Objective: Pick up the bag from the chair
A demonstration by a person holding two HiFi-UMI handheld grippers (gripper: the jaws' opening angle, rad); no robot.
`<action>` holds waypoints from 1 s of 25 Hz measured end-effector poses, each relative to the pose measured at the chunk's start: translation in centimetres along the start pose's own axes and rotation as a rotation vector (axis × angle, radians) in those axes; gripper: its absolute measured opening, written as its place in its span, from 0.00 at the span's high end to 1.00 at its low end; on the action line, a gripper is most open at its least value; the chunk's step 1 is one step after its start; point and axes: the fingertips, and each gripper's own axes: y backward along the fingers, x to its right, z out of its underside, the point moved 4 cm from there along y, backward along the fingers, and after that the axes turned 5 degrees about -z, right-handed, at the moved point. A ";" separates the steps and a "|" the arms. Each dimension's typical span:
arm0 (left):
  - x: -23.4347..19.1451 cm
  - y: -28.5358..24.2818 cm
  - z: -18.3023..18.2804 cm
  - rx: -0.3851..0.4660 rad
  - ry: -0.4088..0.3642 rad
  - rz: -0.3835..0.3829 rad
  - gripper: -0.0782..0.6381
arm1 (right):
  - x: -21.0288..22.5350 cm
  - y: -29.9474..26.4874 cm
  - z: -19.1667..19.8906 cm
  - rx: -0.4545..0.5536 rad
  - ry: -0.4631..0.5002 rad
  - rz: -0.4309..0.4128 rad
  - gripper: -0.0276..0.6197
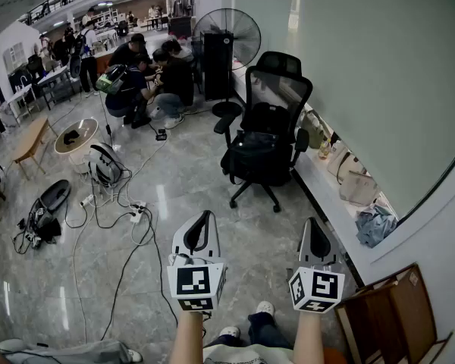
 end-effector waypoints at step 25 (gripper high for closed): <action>2.9 -6.0 0.8 -0.012 0.039 0.031 0.75 | 4.8 -4.3 2.0 -0.022 -0.061 -0.066 0.76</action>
